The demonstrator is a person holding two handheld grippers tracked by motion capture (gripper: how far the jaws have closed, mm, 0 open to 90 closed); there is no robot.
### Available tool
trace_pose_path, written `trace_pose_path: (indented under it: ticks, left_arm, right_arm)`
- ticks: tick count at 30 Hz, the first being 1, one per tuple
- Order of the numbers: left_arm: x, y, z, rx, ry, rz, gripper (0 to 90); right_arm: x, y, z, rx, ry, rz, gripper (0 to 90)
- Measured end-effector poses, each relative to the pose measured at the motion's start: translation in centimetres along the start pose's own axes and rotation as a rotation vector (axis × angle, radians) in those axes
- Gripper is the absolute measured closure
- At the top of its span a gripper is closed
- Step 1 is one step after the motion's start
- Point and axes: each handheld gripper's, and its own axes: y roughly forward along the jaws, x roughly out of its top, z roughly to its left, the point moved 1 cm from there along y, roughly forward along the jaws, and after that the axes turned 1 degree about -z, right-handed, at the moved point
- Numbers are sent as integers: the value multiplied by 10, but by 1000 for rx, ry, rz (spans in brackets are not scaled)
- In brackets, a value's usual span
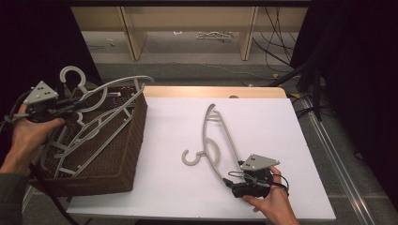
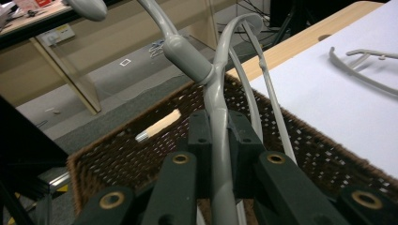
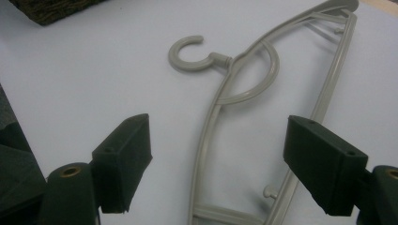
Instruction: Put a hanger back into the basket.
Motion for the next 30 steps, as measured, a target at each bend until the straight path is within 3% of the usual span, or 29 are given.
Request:
trace_pose_path:
  ticks: [7,10,14,30]
  left_arm:
    - [-14,-7,13,34,-21,22,816]
    - [-19,-7,16,56,-12,41,816]
    - [-25,-5,20,57,-25,47,816]
    - [-37,5,19,46,41,156,814]
  right_arm:
    - [-1,1,1,0,4,6,245]
    - [-1,1,1,1,5,10,246]
    - [-1,1,1,1,6,11,245]
    - [-1,1,-1,-3,8,11,246]
